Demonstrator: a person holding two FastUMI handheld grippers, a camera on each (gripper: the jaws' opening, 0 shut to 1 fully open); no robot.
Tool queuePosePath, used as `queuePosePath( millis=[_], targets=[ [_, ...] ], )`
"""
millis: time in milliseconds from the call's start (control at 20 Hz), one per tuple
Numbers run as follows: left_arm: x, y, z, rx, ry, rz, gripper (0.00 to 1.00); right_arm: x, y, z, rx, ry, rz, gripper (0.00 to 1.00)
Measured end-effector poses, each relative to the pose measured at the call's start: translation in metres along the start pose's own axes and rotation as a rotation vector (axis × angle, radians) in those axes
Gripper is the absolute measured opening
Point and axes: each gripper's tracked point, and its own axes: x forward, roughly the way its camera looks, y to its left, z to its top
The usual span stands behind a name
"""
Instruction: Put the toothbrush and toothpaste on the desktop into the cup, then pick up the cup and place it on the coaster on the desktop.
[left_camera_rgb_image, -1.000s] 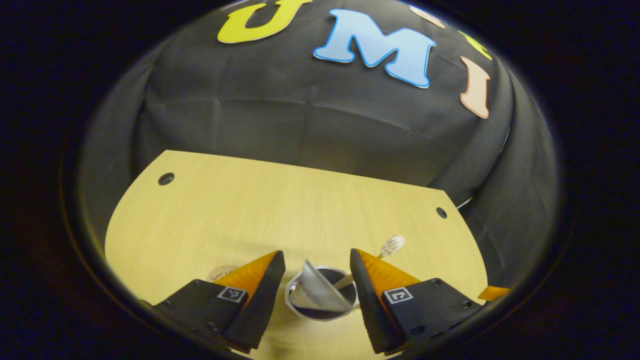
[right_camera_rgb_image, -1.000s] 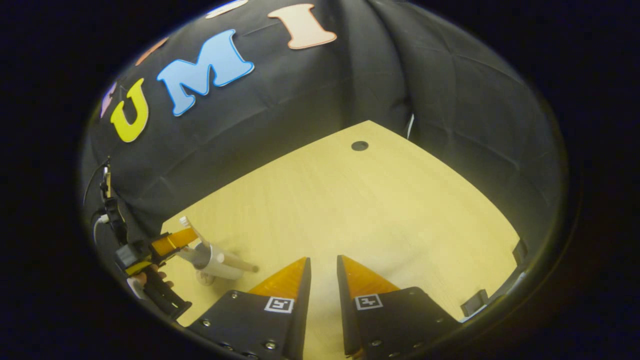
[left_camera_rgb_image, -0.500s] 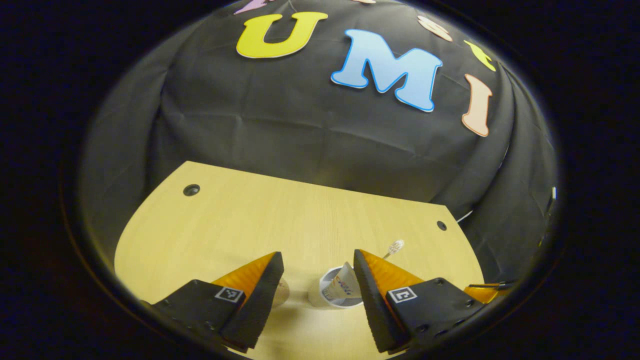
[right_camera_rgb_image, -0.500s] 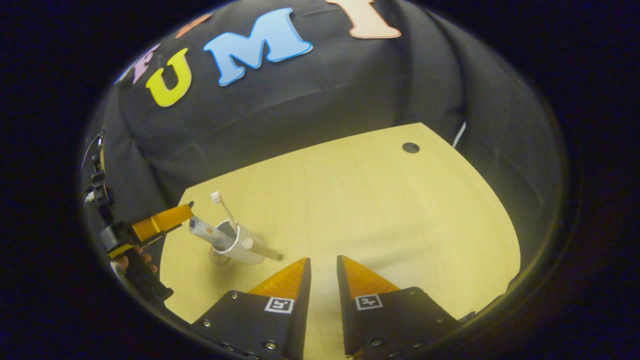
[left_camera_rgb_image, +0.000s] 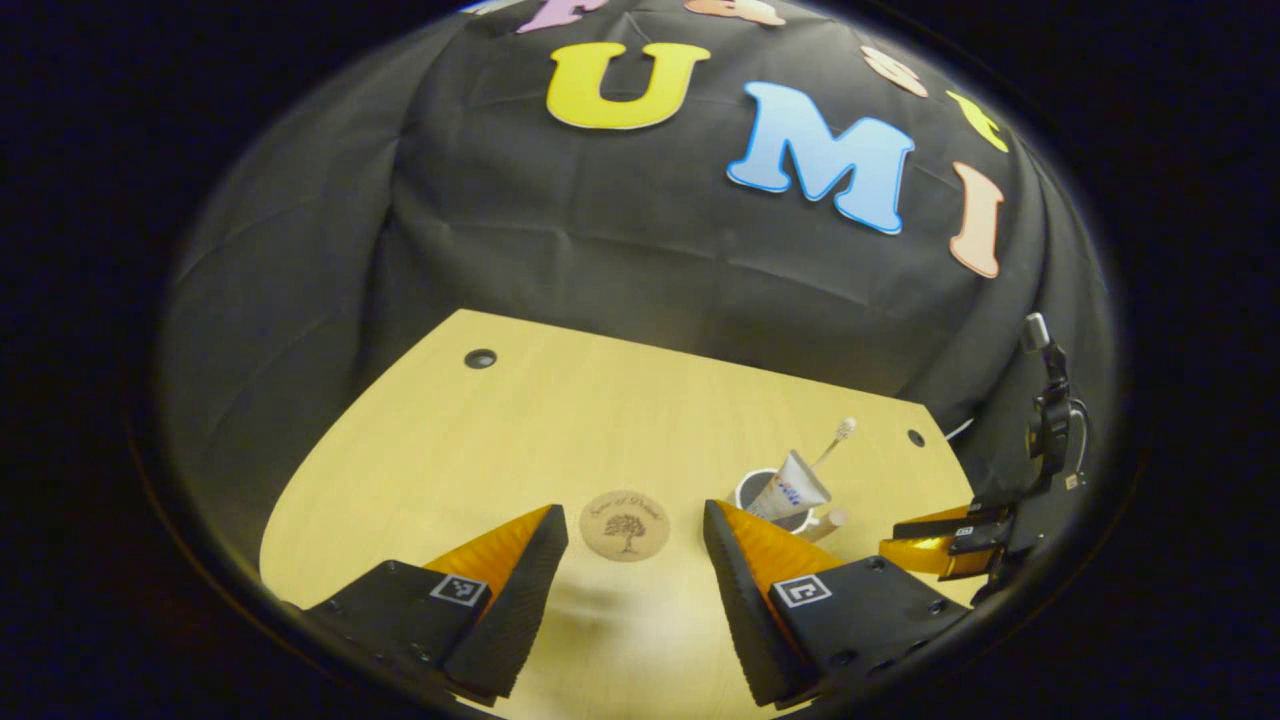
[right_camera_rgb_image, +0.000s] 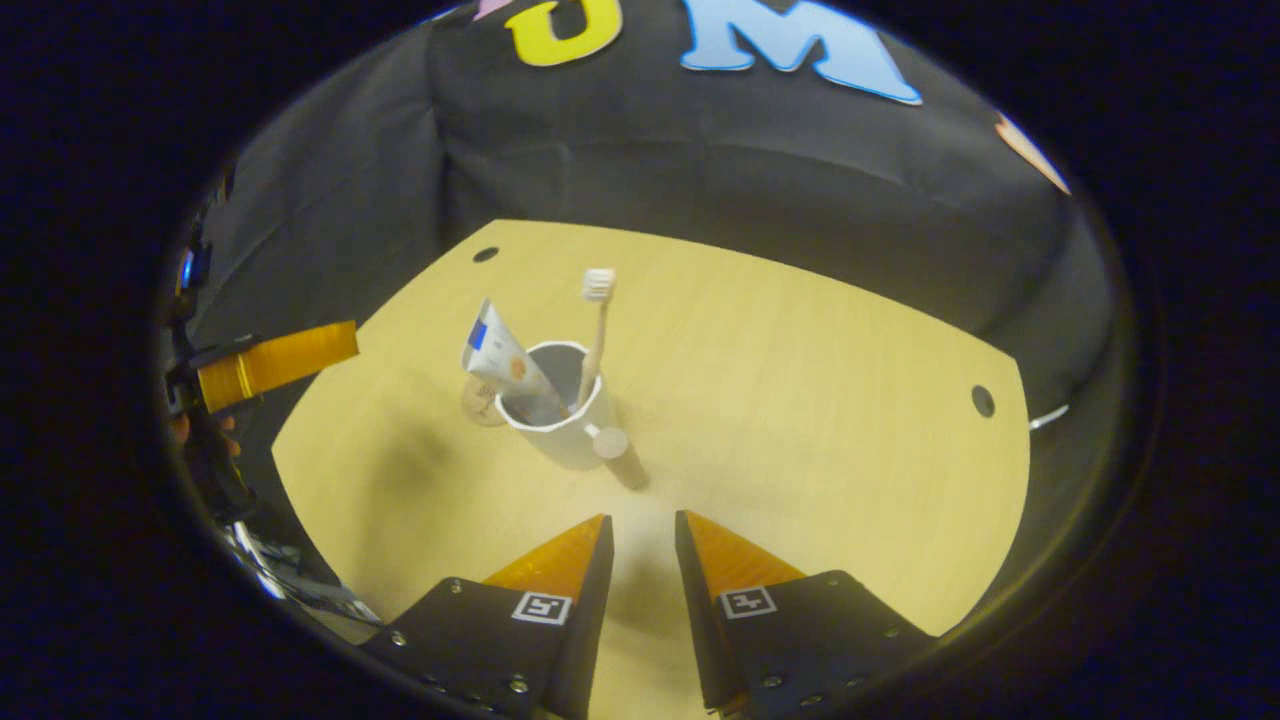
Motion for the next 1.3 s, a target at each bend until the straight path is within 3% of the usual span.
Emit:
queuePosePath(
  millis=[150, 200, 250, 550, 950, 1300],
  targets=[
    [-0.022, 0.023, -0.006, -0.033, -0.006, 0.05, 0.88, 0.012, 0.006, 0.003, -0.106, 0.051, 0.038, 0.39],
    [-0.027, 0.03, -0.009, -0.042, -0.008, 0.066, 0.88, 0.015, 0.006, 0.006, -0.126, 0.071, 0.046, 0.46],
    [-0.033, 0.035, -0.012, -0.05, -0.009, 0.08, 0.88, 0.019, 0.004, 0.008, -0.148, 0.086, 0.044, 0.46],
    [-0.061, 0.061, -0.036, -0.099, 0.007, 0.144, 0.88, 0.044, 0.01, 0.02, -0.221, 0.175, 0.099, 0.48],
    [-0.082, 0.093, -0.052, -0.16, 0.022, 0.211, 0.88, 0.066, 0.018, 0.026, -0.369, 0.227, 0.104, 0.46],
    [-0.093, 0.117, -0.058, -0.192, 0.029, 0.265, 0.88, 0.083, 0.02, 0.03, -0.426, 0.273, 0.119, 0.47]
  ],
)
